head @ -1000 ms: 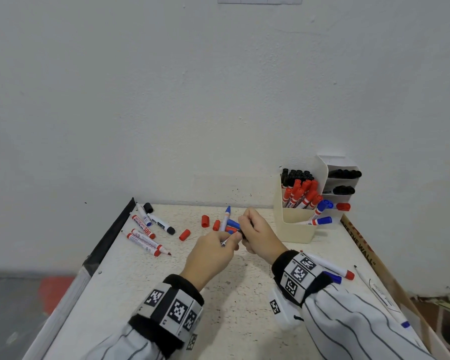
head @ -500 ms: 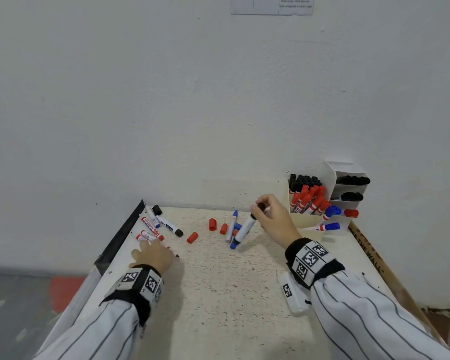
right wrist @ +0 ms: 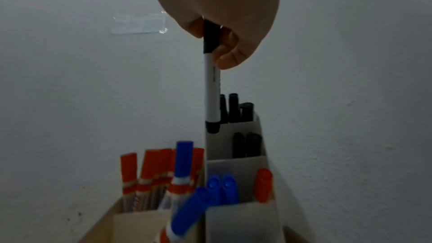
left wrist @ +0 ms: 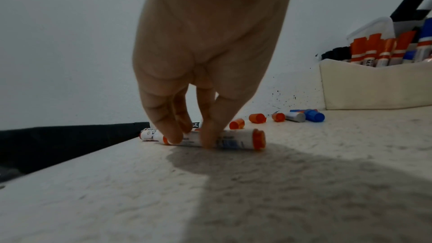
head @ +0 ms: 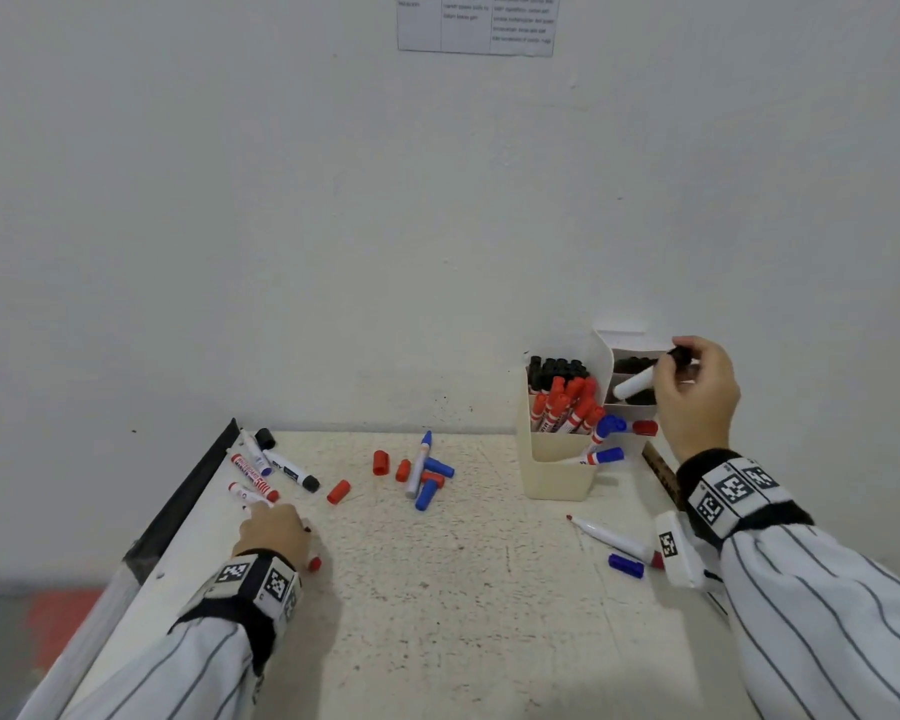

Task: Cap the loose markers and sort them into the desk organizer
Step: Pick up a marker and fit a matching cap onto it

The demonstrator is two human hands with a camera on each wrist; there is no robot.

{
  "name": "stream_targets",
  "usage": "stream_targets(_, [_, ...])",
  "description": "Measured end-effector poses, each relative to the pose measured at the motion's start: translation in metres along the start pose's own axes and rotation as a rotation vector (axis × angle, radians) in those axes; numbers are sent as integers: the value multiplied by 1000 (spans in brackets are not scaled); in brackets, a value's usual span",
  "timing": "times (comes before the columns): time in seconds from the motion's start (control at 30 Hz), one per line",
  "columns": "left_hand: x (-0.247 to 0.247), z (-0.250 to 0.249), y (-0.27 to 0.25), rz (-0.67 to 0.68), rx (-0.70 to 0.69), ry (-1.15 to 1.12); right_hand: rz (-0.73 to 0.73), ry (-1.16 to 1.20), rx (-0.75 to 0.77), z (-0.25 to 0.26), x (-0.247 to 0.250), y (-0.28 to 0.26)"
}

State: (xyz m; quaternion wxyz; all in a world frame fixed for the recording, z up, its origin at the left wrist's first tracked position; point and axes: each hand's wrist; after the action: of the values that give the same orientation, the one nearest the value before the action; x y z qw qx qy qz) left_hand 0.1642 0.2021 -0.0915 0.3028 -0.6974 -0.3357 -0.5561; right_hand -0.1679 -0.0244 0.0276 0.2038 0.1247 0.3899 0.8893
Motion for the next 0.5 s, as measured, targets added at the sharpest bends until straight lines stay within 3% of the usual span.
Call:
stream_targets(0.43, [4, -5, -3, -62, -167, -42, 159, -224, -2, -52, -17, -13])
stream_targets(0.5, [4, -9, -2, -9, -200, -89, 212, -293, -7, -60, -23, -12])
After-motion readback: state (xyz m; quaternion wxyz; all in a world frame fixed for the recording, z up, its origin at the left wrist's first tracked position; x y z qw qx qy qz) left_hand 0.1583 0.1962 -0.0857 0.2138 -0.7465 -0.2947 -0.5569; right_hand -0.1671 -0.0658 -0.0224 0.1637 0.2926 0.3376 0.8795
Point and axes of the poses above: each hand's wrist, its own y-axis towards the middle knuckle, its own x-axis out of the back of the hand, z = x × y, and after that the axes turned 9 degrees about -z, right-handed
